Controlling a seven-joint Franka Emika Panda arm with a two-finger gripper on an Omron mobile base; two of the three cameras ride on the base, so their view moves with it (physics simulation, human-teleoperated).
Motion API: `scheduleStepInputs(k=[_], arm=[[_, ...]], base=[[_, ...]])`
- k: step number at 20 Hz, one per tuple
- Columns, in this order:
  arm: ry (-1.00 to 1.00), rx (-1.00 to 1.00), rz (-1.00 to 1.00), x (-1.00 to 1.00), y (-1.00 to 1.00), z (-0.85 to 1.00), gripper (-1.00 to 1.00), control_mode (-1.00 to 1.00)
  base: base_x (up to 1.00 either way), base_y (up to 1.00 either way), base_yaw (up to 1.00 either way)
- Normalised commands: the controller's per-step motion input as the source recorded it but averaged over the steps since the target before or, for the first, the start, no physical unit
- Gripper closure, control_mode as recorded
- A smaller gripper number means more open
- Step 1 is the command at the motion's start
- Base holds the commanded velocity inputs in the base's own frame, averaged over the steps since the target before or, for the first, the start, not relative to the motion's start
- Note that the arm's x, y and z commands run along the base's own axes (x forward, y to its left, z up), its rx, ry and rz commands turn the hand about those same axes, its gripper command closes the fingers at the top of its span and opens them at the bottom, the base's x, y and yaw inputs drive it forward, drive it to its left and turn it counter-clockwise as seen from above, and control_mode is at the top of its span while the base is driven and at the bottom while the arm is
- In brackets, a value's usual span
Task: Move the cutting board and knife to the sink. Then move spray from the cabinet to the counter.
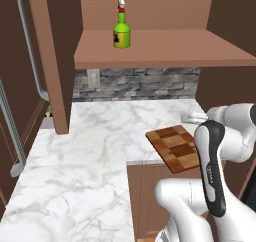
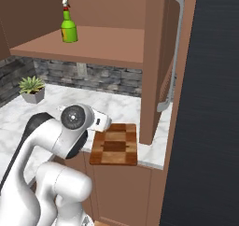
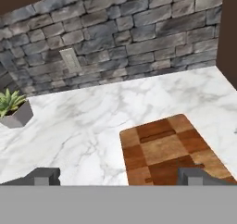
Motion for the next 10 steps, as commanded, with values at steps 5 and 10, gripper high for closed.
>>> scheduleStepInputs(k=[5,10], arm=[[0.02,0.16,-0.09,-0.81,-0.02,-0.01,-1.0,-1.0],[-0.08,0.05,-0.03,-0.69,0.11,-0.11,-1.0,-1.0]], base=[[0.0,0.0,0.0],[0.0,0.0,0.0]])
